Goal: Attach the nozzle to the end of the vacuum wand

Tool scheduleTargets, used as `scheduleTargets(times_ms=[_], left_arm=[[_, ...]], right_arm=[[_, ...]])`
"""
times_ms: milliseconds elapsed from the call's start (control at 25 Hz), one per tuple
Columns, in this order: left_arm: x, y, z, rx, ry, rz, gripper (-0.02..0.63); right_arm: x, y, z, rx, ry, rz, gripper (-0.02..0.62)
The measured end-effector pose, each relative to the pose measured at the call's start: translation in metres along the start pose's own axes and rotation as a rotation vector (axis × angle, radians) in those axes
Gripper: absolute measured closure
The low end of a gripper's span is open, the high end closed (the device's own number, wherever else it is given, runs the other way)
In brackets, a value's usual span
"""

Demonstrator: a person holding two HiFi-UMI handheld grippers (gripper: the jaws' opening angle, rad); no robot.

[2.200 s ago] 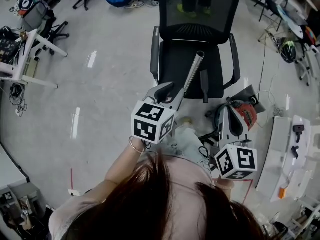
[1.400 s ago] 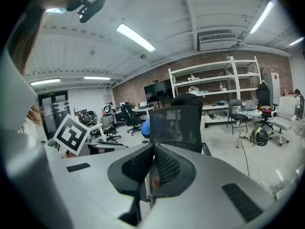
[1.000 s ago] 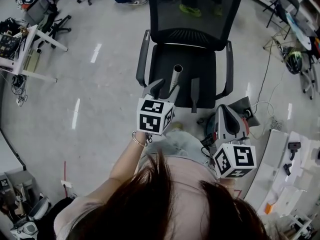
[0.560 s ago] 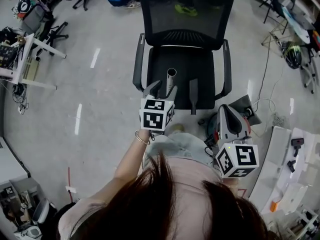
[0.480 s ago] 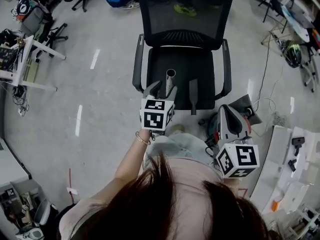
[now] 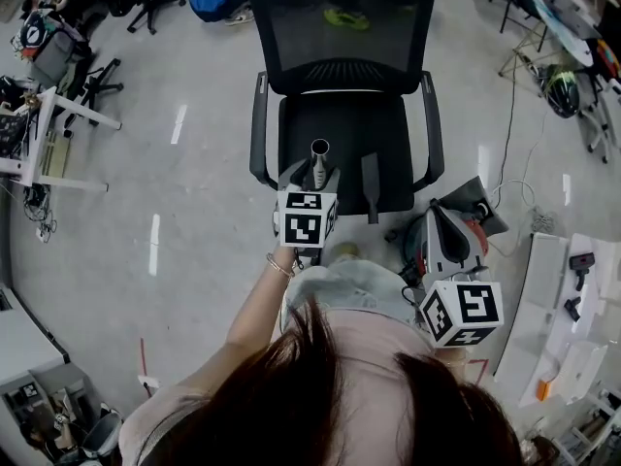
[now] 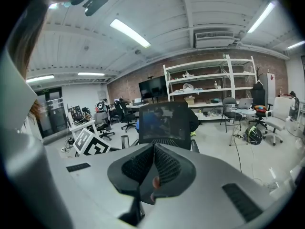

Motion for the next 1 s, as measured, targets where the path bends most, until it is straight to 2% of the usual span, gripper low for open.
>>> scheduleTargets(times_ms=[800, 1000], left_arm=[[-0.004, 0.027, -0.018, -0.05, 0.012, 0.093, 0.394], [-0.001, 0.029, -0.018, -0.053, 0.027, 0.11, 0.431]], right_arm=[[0.018, -0.008, -0.009, -0.006, 0.021, -0.026, 0.569], [0.023, -0.011, -0.01, -0.009, 0.028, -0.029, 0.569]])
Point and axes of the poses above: the fingertips, and each gripper's own axes: y forward along the fingers, x to its right, z out of its top, the point moved 2 cm from there along -y, backward along the fingers, and after that the axes turned 8 degrees about y, right-handed, at the moved point
